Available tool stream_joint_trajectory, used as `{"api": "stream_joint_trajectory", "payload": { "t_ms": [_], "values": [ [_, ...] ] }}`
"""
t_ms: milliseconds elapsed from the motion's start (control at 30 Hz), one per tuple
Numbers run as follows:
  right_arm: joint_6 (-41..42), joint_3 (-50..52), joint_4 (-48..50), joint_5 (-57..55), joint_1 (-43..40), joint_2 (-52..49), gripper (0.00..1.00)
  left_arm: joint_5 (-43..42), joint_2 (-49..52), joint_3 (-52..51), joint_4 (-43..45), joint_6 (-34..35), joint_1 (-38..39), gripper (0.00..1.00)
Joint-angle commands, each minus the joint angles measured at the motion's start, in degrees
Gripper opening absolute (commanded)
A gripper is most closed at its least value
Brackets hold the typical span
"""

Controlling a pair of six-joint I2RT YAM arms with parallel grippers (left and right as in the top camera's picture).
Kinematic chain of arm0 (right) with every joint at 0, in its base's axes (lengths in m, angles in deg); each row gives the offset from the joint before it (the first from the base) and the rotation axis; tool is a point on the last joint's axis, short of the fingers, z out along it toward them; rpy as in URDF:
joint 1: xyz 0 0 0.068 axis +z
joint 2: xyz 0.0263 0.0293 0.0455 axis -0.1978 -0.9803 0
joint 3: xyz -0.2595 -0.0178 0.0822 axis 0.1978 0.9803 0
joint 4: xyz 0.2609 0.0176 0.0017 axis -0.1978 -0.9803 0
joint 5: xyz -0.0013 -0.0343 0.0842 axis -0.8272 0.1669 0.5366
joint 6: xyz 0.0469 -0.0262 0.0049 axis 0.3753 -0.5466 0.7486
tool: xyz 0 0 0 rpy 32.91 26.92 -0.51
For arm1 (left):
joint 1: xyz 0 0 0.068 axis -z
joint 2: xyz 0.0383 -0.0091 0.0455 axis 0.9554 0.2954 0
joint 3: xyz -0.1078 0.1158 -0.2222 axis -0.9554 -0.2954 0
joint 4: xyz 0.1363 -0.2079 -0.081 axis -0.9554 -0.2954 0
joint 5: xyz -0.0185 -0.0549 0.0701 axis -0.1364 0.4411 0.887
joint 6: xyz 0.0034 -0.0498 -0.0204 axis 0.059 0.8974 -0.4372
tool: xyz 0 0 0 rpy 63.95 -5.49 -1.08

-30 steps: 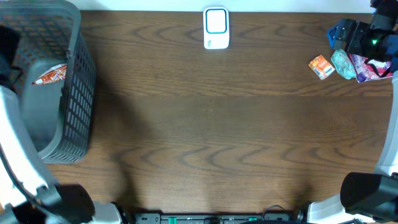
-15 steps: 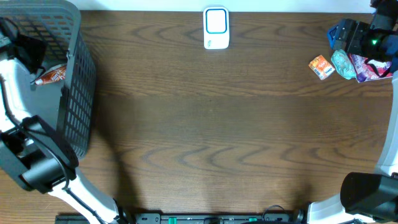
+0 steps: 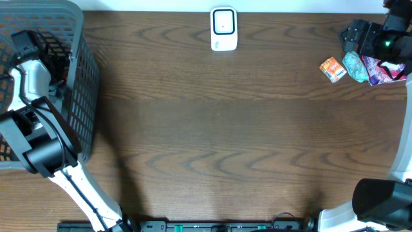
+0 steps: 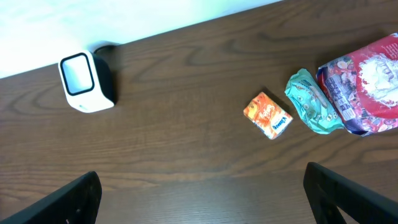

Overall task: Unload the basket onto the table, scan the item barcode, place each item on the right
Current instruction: 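Reach into the basket and grasp the red snack bar with left gripper, then carry the red snack bar out and drop it on the table center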

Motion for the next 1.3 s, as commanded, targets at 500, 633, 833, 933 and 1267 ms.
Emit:
{"api": "stream_joint_trajectory", "payload": {
  "t_ms": [500, 633, 833, 933, 1267],
  "values": [
    [0.6, -0.1, 0.0, 0.5, 0.3, 0.2, 0.99, -1.6, -10.2, 0.2, -10.1, -11.3, -2.9, 0.07],
    [0.6, -0.1, 0.0, 0.5, 0.3, 0.2, 0.99, -5.5, -23.3, 0.3, -9.3, -9.0, -3.8, 0.07],
    [0.6, -0.1, 0.0, 0.5, 0.3, 0.2, 0.99, -27.6, -45.6, 0.2, -8.0, -9.0, -2.6, 0.07],
    [0.6, -0.1, 0.0, 0.5, 0.3, 0.2, 0.99, -31.8, -52.2, 0.2, -8.7, -10.0, 6.0, 0.07],
    [0.6, -0.1, 0.0, 0.5, 0.3, 0.2, 0.99, -12.7, -50.1, -3.7, -25.7, -24.9, 44.0, 0.08]
  ]
}}
